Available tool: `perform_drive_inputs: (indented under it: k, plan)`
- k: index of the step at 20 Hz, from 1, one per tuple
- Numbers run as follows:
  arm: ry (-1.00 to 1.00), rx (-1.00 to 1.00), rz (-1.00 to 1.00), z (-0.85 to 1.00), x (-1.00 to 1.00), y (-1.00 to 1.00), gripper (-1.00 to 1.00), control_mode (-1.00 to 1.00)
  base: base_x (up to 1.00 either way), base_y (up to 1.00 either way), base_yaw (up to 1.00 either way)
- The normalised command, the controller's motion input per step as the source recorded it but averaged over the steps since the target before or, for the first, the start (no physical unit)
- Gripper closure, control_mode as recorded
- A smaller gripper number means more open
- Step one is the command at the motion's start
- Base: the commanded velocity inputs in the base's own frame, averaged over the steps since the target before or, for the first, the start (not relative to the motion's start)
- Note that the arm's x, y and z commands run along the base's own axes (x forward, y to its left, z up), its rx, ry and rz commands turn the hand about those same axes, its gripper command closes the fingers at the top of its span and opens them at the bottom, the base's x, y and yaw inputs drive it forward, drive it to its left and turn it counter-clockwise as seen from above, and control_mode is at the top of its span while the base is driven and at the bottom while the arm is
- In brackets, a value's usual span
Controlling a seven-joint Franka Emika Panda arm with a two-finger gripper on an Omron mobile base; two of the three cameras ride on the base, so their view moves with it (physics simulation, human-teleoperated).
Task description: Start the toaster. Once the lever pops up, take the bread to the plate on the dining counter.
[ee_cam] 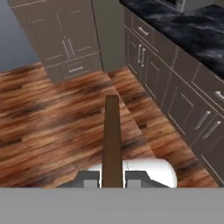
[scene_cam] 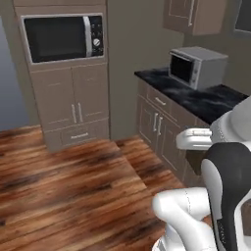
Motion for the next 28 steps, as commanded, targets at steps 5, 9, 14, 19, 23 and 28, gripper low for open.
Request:
perform_drive_inputs:
  k: [5,9,14,19,23,28]
  plan:
    - [0.0,0.0,0.0,0.0,0.0,0.0,1.0,1.0,-0.01,0.0,1.0]
    - [0.0,0.0,0.0,0.0,0.0,0.0,1.0,1.0,-0.01,0.0,1.0]
    - [0.0,0.0,0.0,0.0,0.0,0.0,1.0,1.0,0.0,0.0,1.0]
    - [0.0,0.0,0.0,0.0,0.0,0.0,1.0,1.0,0.0,0.0,1.0]
    - [0.0,0.0,0.0,0.0,0.0,0.0,1.0,1.0,0.0,-0.09,0.98]
    - [0.0,0.0,0.0,0.0,0.0,0.0,1.0,1.0,0.06,-0.18,0.83]
